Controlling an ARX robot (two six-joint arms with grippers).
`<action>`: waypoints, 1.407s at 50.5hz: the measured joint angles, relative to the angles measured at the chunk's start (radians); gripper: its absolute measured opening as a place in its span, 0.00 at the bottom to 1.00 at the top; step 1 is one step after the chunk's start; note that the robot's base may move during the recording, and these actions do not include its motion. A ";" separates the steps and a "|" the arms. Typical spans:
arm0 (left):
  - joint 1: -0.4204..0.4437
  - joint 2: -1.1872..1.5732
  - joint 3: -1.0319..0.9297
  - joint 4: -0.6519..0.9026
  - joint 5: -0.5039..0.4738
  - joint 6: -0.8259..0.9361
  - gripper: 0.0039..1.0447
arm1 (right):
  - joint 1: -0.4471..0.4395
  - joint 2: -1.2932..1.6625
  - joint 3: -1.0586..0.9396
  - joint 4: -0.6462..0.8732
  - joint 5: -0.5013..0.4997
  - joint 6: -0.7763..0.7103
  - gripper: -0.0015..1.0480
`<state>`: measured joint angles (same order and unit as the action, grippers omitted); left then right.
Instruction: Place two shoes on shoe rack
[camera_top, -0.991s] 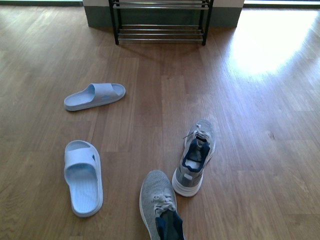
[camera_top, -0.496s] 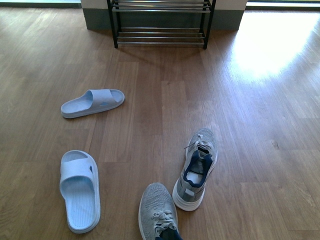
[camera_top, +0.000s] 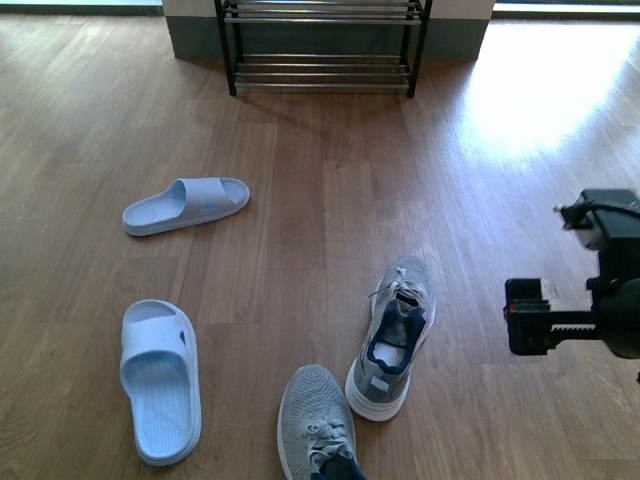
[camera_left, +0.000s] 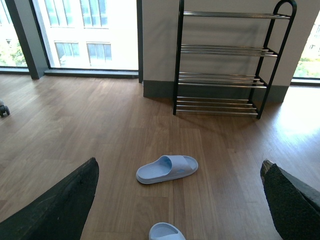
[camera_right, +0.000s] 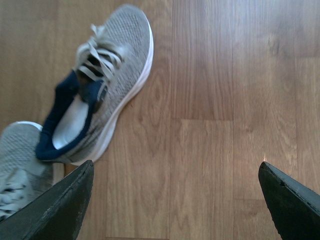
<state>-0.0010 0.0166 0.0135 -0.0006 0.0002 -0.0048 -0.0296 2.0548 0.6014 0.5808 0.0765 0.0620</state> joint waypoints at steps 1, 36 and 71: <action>0.000 0.000 0.000 0.000 0.000 0.000 0.91 | 0.001 0.034 0.016 0.000 0.007 -0.001 0.91; 0.000 0.000 0.000 0.000 0.000 0.000 0.91 | -0.001 0.504 0.410 -0.170 -0.219 0.198 0.91; 0.000 0.000 0.000 0.000 0.000 0.000 0.91 | 0.062 0.594 0.555 -0.190 -0.209 0.296 0.91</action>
<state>-0.0010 0.0166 0.0135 -0.0006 0.0002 -0.0048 0.0326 2.6488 1.1564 0.3908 -0.1326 0.3576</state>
